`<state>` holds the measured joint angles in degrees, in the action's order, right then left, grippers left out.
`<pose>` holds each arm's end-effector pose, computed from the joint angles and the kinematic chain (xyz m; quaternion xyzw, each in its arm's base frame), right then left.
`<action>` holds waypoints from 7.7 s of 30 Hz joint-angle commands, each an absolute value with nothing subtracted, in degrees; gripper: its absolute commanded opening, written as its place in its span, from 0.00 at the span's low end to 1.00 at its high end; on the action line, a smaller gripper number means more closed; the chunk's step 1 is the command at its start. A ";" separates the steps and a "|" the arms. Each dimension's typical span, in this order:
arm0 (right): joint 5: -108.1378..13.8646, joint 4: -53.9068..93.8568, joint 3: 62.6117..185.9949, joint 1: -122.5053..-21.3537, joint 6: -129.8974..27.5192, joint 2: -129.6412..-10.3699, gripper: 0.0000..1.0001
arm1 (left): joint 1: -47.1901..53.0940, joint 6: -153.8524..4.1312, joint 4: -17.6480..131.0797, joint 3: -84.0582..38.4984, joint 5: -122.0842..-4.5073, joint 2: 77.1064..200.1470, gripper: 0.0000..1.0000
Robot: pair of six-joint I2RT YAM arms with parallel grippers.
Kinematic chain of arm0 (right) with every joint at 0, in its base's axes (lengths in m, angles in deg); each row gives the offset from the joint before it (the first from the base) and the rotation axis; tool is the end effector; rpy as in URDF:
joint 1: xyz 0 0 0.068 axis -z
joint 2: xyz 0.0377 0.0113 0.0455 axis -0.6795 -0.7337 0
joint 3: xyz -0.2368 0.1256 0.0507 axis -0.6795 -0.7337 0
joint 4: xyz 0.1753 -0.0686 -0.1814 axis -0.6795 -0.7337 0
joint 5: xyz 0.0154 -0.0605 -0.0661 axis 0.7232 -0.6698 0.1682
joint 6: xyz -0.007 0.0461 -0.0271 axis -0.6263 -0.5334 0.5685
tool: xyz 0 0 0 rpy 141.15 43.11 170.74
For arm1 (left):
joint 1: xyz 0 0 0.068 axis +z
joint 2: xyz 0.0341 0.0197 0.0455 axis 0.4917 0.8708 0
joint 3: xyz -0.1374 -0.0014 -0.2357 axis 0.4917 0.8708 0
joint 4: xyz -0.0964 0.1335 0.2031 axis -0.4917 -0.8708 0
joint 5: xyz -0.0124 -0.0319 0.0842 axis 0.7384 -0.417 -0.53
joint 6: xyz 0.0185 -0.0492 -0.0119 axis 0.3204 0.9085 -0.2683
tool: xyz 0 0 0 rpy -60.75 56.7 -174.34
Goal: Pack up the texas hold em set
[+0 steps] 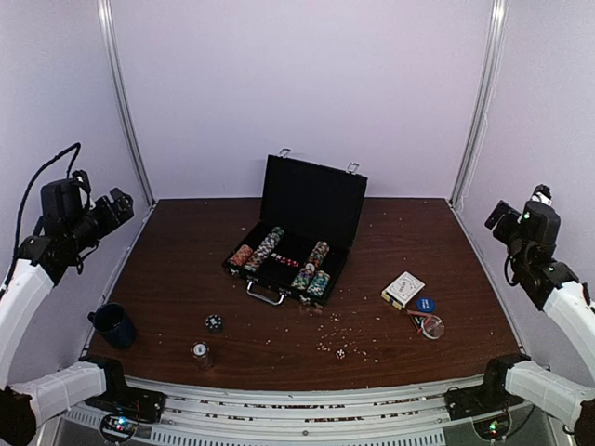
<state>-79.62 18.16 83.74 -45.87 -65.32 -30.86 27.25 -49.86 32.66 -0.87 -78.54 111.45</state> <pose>0.1794 -0.0054 0.3031 0.2532 0.7135 -0.0287 0.6527 0.1896 -0.0028 0.3418 -0.2750 0.7704 -0.1432 0.5571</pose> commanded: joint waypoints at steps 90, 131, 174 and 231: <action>-43.90 2.71 90.32 -44.08 -68.56 -49.16 0.81 | -24.88 -28.86 4.16 1.46 -72.22 140.69 0.61; -49.12 2.65 89.72 -44.12 -68.89 -45.05 0.84 | -25.66 -26.96 -1.10 -6.39 -73.41 139.42 0.39; -50.52 1.26 100.37 -44.12 -71.84 -49.93 0.87 | -0.75 -59.59 37.21 -50.75 -72.33 181.93 0.31; -46.90 6.57 96.25 -44.12 -69.95 -47.21 0.91 | 0.27 -53.75 33.60 -41.98 -67.35 176.94 0.57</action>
